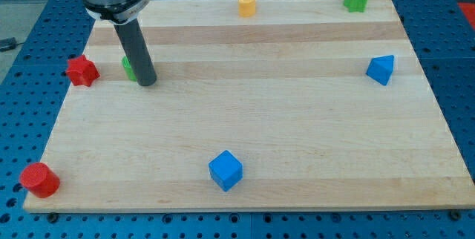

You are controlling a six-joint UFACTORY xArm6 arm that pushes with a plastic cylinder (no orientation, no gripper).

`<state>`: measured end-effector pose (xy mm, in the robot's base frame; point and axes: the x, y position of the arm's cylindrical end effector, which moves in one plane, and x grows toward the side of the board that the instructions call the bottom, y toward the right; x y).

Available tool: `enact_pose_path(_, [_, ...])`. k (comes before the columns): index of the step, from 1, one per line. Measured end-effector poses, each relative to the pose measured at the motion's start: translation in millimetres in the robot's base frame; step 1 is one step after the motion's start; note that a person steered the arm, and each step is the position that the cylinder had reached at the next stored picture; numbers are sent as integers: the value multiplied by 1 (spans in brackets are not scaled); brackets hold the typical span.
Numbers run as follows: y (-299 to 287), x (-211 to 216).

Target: Push the green circle towards the right side of the red star

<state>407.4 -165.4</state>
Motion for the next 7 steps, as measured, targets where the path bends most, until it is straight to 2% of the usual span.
enact_pose_path(1, [31, -13])
enact_pose_path(2, [12, -57])
enact_pose_path(3, [-35, -64])
enact_pose_path(4, [-42, -59])
enact_pose_path(6, [21, -68])
enact_pose_path(7, [38, -40])
